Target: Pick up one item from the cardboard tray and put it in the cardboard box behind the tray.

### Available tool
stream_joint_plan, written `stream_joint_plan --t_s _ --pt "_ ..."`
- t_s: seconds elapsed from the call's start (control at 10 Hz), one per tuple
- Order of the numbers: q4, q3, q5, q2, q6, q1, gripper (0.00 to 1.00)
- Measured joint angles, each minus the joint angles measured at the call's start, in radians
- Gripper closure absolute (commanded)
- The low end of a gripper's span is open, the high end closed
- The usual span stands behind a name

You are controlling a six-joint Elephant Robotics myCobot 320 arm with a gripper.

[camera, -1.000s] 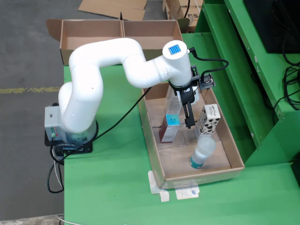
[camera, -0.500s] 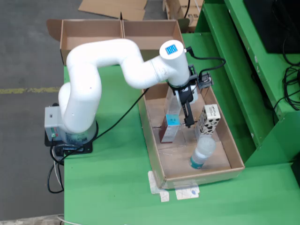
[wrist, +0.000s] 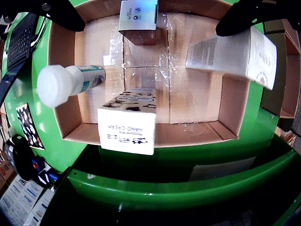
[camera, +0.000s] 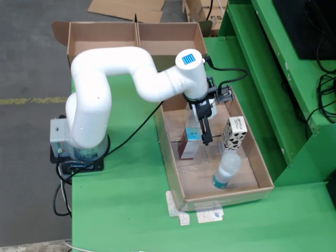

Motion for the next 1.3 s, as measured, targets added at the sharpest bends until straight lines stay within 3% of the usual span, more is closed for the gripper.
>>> stream_joint_plan --t_s 0.3,1.3 --pt "0.038 -0.109 -0.006 0.035 0.009 0.015 0.0" --pt "0.113 -0.155 0.003 0.008 0.009 -0.012 0.0"
